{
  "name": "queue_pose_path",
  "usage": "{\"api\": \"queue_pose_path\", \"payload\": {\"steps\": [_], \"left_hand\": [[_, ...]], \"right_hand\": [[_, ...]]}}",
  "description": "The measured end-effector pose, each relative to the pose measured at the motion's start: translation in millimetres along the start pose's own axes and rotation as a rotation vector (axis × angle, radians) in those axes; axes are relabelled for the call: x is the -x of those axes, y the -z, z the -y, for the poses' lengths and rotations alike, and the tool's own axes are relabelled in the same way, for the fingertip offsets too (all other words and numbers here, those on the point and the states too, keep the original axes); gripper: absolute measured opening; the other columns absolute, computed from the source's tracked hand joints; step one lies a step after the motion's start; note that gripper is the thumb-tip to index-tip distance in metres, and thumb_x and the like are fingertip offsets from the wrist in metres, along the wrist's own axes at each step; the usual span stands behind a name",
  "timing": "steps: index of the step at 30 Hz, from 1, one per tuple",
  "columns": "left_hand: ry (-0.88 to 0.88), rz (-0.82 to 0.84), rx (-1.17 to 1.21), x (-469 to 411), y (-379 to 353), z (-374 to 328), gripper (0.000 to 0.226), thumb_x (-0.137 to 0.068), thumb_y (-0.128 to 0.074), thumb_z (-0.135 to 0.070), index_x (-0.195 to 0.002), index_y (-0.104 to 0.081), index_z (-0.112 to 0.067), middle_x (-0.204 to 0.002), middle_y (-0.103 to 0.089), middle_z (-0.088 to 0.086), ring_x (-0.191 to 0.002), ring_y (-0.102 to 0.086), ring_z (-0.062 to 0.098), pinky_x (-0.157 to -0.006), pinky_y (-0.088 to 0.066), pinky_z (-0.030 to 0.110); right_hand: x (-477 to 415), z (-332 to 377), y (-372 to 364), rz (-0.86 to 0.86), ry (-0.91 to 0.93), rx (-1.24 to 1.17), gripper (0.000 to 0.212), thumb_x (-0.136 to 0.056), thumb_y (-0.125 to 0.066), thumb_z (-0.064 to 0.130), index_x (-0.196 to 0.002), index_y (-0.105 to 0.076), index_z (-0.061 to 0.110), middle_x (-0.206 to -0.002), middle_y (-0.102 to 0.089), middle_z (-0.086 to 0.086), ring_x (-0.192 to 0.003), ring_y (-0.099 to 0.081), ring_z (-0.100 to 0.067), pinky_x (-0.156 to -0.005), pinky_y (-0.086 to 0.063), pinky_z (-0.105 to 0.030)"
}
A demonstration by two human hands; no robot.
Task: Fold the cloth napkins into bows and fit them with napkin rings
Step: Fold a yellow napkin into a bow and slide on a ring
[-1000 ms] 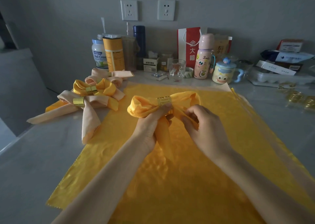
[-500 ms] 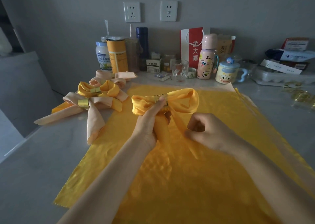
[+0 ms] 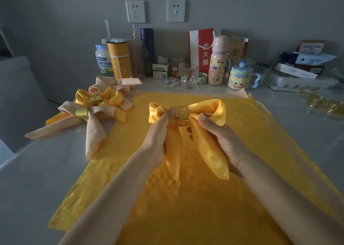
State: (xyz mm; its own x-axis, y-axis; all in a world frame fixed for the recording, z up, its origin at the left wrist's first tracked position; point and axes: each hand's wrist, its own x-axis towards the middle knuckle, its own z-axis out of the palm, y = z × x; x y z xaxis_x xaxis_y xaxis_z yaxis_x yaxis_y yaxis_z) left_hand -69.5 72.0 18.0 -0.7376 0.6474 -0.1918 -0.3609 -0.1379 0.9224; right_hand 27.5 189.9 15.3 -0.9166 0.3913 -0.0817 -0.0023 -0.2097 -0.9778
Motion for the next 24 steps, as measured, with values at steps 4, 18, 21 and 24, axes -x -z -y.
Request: {"api": "queue_pose_path", "payload": {"steps": [4, 18, 21, 24], "left_hand": [[-0.069, -0.078, -0.004, -1, -2, 3, 0.037, -0.09, -0.058, -0.039, -0.111, -0.064, -0.009, -0.092, -0.074, 0.009, -0.086, -0.071, 0.025, -0.08, -0.055, 0.039], [-0.202, -0.113, -0.07, 2, -7, 9, 0.023, -0.086, -0.063, -0.029, -0.102, -0.065, -0.012, -0.1, -0.071, 0.008, -0.098, -0.066, 0.026, -0.093, -0.049, 0.044], [-0.252, -0.079, -0.181, 5, -10, 12, 0.011, -0.079, -0.072, -0.023, -0.087, -0.069, -0.015, -0.088, -0.073, 0.005, -0.088, -0.069, 0.021, -0.081, -0.053, 0.035], [-0.24, -0.095, -0.182, 5, -11, 13, 0.01, -0.078, -0.073, -0.024, -0.082, -0.07, -0.015, -0.086, -0.073, 0.006, -0.086, -0.069, 0.022, -0.081, -0.054, 0.036]], "right_hand": [[2, -1, -1, -0.025, -0.109, -0.137, 0.042, -0.07, -0.067, 0.043, -0.095, -0.071, 0.01, -0.081, -0.071, -0.008, -0.07, -0.067, -0.019, -0.072, -0.053, -0.034], [-3, -2, 0, -0.013, -0.254, -0.367, 0.027, -0.065, -0.075, 0.035, -0.076, -0.077, 0.01, -0.079, -0.069, -0.008, -0.074, -0.063, -0.02, -0.074, -0.053, -0.032], [-1, -1, -3, -0.042, -0.253, -0.349, 0.024, -0.067, -0.072, 0.033, -0.078, -0.074, 0.012, -0.071, -0.065, -0.005, -0.065, -0.06, -0.016, -0.061, -0.054, -0.026], [0, 0, -4, -0.077, -0.247, -0.27, 0.029, -0.066, -0.074, 0.036, -0.081, -0.07, 0.012, -0.066, -0.062, -0.005, -0.059, -0.058, -0.015, -0.058, -0.052, -0.026]]}}
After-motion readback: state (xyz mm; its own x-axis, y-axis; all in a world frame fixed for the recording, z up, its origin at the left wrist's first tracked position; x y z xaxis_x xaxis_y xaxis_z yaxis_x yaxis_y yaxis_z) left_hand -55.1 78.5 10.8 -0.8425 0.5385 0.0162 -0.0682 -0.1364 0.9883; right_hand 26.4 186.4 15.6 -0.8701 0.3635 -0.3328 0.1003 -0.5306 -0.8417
